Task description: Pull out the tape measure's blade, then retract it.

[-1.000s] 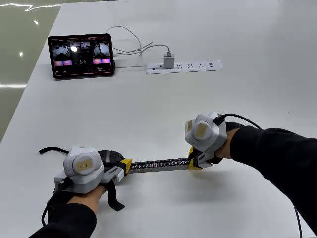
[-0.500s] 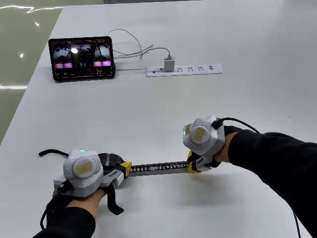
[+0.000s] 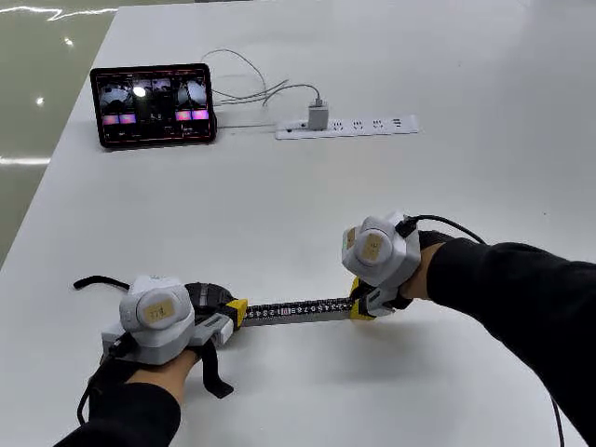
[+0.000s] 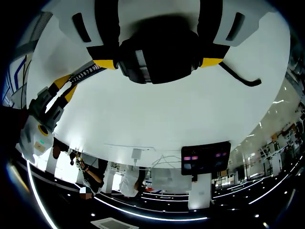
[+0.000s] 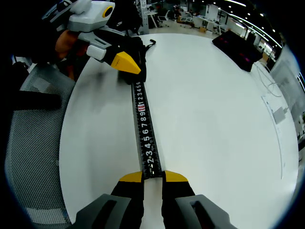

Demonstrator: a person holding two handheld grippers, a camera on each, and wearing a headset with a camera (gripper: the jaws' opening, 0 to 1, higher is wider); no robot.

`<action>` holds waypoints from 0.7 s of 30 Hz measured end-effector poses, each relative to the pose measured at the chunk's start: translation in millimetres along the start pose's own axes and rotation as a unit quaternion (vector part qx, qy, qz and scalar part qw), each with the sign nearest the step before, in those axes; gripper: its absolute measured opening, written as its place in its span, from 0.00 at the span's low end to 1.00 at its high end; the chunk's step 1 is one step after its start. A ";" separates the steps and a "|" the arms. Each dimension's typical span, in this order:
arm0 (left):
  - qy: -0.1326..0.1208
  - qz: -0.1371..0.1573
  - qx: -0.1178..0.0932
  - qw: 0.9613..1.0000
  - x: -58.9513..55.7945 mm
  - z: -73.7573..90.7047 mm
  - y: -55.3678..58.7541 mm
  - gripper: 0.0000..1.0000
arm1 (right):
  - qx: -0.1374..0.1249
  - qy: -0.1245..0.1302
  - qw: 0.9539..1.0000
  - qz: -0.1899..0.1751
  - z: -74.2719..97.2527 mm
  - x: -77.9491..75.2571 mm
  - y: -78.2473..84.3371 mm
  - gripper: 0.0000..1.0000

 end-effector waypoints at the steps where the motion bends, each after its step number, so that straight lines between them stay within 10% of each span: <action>1: 0.000 0.000 0.000 1.000 0.0 0.0 0.0 0.61 | 0.000 0.000 1.000 0.001 -0.1 0.3 -0.1 0.09; 21: 0.000 0.001 0.001 1.000 -0.8 0.1 0.2 0.61 | -0.006 0.002 1.000 0.010 -2.0 1.8 -3.2 0.09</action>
Point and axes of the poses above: the centre of the closed fingertips' face, and the gripper's own axes: z roughly backward along the fingers, x roughly to its left, y roughly out of its underside, the point moved 5 cm from there along z, roughly backward along the fingers, and after that the axes turned 2 degrees about -x, right-handed, at the moved point
